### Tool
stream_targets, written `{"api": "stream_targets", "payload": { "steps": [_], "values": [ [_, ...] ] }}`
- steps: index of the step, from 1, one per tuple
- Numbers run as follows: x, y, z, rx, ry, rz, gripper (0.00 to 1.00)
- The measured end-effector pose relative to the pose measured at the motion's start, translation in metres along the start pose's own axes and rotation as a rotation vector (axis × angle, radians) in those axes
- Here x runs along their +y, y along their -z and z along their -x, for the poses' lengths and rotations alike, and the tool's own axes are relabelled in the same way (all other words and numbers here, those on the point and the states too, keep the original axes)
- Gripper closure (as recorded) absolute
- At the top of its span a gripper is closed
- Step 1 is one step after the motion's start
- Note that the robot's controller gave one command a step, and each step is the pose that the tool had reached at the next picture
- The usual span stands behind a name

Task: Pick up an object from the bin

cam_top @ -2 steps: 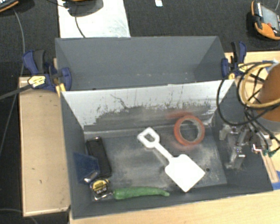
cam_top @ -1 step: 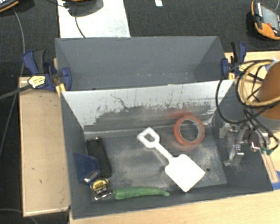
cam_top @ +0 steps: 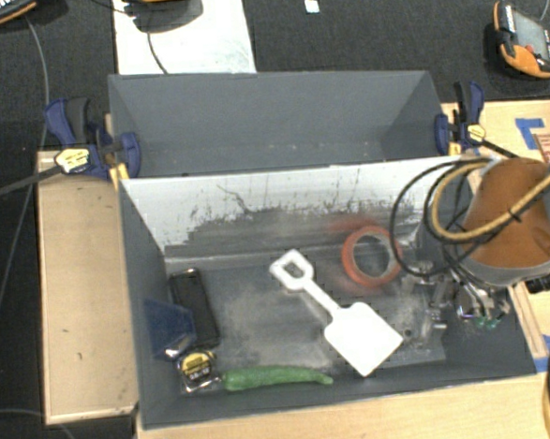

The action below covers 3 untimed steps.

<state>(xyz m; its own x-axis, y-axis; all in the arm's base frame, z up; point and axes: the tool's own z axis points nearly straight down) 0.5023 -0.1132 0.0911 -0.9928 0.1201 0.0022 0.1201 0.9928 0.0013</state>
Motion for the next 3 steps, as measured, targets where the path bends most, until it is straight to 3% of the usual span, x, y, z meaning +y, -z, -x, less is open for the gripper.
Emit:
{"api": "stream_targets", "payload": {
  "steps": [1,2,3],
  "values": [
    [0.006,0.009,-0.001,-0.01,-0.027,-0.002,0.0],
    [0.005,0.012,0.013,-0.011,-0.079,0.0,0.0],
    [0.032,0.036,0.004,-0.01,0.077,-0.001,0.0]
  ]
}}
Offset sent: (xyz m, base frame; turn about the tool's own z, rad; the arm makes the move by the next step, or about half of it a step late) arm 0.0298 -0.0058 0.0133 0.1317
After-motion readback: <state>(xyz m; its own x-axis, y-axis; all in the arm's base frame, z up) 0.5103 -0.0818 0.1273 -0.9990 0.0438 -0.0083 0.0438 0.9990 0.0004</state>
